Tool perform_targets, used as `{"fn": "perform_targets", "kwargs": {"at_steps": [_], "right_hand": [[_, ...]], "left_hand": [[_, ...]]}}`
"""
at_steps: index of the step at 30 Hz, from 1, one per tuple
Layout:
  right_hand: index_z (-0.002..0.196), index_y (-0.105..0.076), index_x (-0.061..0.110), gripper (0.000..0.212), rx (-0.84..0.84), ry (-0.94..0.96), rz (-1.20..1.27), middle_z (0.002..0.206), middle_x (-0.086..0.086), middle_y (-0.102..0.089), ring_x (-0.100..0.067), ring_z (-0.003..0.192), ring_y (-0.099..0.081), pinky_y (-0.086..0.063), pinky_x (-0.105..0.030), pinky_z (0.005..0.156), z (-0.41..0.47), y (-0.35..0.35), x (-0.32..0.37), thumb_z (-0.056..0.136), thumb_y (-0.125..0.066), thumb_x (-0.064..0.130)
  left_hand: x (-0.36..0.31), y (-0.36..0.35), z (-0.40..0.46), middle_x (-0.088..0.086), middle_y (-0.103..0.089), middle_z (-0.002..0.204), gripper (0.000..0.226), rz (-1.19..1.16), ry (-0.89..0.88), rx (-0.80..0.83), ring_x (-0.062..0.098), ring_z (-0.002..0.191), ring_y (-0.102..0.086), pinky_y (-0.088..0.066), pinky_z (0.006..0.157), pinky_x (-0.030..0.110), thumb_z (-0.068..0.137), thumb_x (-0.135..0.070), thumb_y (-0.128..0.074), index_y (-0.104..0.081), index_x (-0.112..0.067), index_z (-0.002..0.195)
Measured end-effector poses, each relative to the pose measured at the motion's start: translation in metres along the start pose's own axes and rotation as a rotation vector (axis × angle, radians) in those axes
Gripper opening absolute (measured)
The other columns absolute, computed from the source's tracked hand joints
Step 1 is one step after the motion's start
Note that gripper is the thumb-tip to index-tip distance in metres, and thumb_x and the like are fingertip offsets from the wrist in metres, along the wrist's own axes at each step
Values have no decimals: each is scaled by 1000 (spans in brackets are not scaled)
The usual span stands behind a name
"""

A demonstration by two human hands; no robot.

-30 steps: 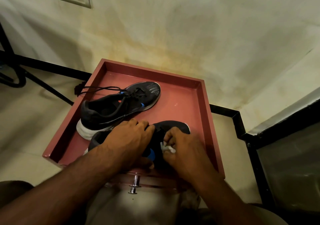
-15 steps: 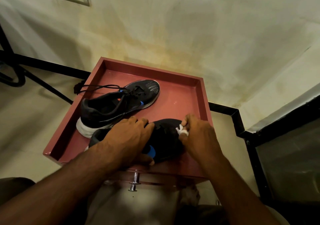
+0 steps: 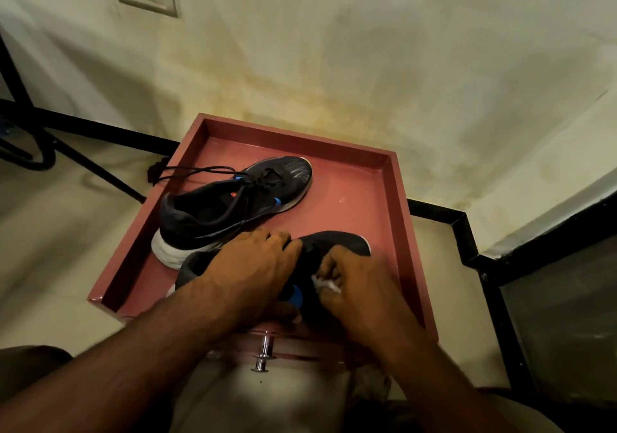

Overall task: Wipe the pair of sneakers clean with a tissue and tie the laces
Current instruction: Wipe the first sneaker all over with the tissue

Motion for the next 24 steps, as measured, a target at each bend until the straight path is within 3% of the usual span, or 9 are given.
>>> {"fn": "perform_targets", "kwargs": {"at_steps": [2,4,8,9,13,14,18,22,24], "right_hand": [[95,-59,23,16,-220,-63,-101,91,2,-65,-16,79,-63,-54,-28,65,15,30,-18,90,-73,19],[92,-58,20,17,-347,-64,-145,88,2,-64,-16,75,-60,-42,-19,58,18,47,-23,89,-75,17],[99,-58,28,15,-2,7,-31,90,9,-62,-5,76,-60,-49,-16,63,-3,-2,1,93,-72,22],[98,-59,27,13,-9,9,-35,90,9,-62,-5,78,-60,-49,-17,64,-2,-3,0,95,-70,22],[92,-60,17,11,-366,-73,-141,88,-1,-64,-17,76,-59,-36,-15,57,17,47,-26,93,-71,18],[92,-60,18,13,-363,-56,-157,88,0,-65,-17,75,-59,-37,-16,56,15,48,-25,92,-73,17],[93,-59,31,18,-52,37,-43,89,10,-63,-6,78,-61,-54,-23,65,-4,1,-5,91,-73,21],[90,-60,21,14,-371,-60,-101,87,3,-64,-14,73,-57,-31,-12,55,19,45,-30,90,-72,14],[88,-60,22,18,-398,-28,-82,85,4,-65,-12,72,-58,-34,-12,55,20,48,-30,87,-74,12]], "left_hand": [[0,3,0,2,-47,143,104,-9,2,2,26,123,-51,-46,104,43,69,-83,-66,-35,-21,147],[0,4,-1,1,-46,144,105,-12,4,-1,26,124,-50,-46,105,43,69,-84,-65,-33,-22,148],[0,3,-2,1,-44,146,106,4,10,5,25,125,-50,-45,105,42,69,-81,-67,-30,-22,149],[-1,3,-3,1,-44,147,108,15,13,2,25,125,-50,-45,105,42,68,-81,-68,-28,-23,150],[0,7,-5,0,-41,147,118,57,67,9,27,128,-49,-44,106,42,62,-79,-75,-21,-24,152],[0,7,-5,1,-42,145,118,64,79,18,28,127,-49,-45,105,42,62,-77,-78,-22,-24,151],[-2,5,-5,2,-45,139,106,69,83,24,28,120,-52,-47,97,41,66,-66,-81,-27,-23,147],[-3,7,-4,2,-46,140,106,58,61,17,27,121,-53,-47,98,41,68,-67,-80,-28,-22,148],[-3,7,-5,1,-46,141,106,51,58,18,27,120,-53,-48,96,40,68,-68,-79,-28,-22,149]]}}
Point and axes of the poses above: each hand's wrist, its own z-axis towards the middle knuckle, its own y-axis out of the back of the hand, x = y × z, the point moved 6 cm from there along z, towards the middle knuckle
